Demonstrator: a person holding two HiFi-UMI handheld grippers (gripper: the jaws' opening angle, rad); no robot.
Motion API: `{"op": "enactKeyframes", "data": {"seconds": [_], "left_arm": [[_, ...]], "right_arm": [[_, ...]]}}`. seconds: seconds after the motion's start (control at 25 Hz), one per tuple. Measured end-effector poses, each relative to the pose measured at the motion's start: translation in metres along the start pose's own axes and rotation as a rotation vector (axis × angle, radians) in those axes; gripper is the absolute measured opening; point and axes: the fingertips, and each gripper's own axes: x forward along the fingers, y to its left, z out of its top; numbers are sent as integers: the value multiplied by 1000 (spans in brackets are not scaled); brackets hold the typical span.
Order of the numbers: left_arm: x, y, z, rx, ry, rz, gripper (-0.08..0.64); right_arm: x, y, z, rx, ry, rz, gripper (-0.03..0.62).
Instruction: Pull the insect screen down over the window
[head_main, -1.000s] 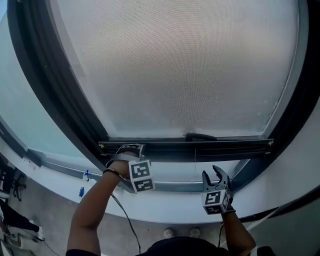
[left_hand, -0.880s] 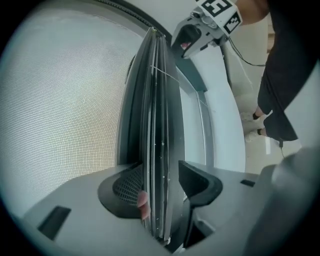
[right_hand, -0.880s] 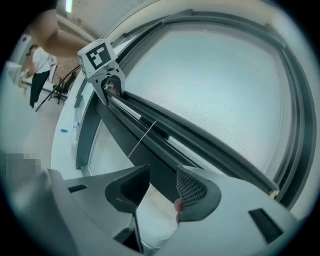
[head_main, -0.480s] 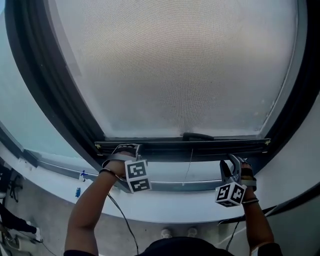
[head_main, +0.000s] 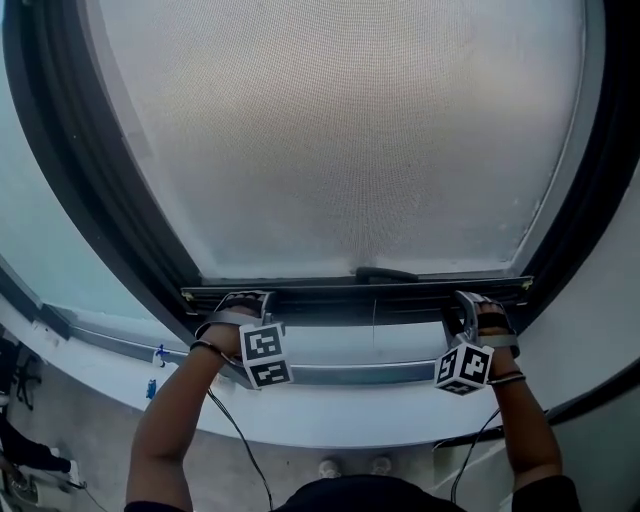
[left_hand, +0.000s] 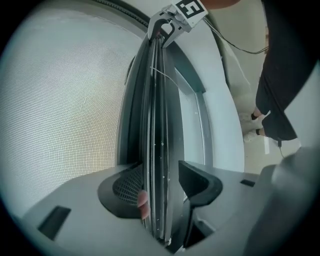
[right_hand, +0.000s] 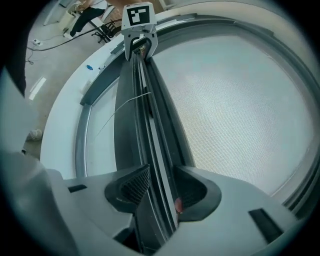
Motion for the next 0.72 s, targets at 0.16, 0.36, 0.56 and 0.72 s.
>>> {"op": "enactKeyframes", "data": {"seconds": [0.16,0.36,0.56,0.72], "left_arm": [[-1,-4,-4,2,5,-4,227],[1,-3,-1,-3,-3,8,227],[8,-22,-1,4,-15,-76,227],[7,-25,-1,13,-9,-83,227]], "right_arm": [[5,9,-1,-72,45,75,150],[7,8,-7,-199,124,147,152],[-4,34,-8,-222,162,370,158],[-6,38,-8,-215,159,412,183]]}}
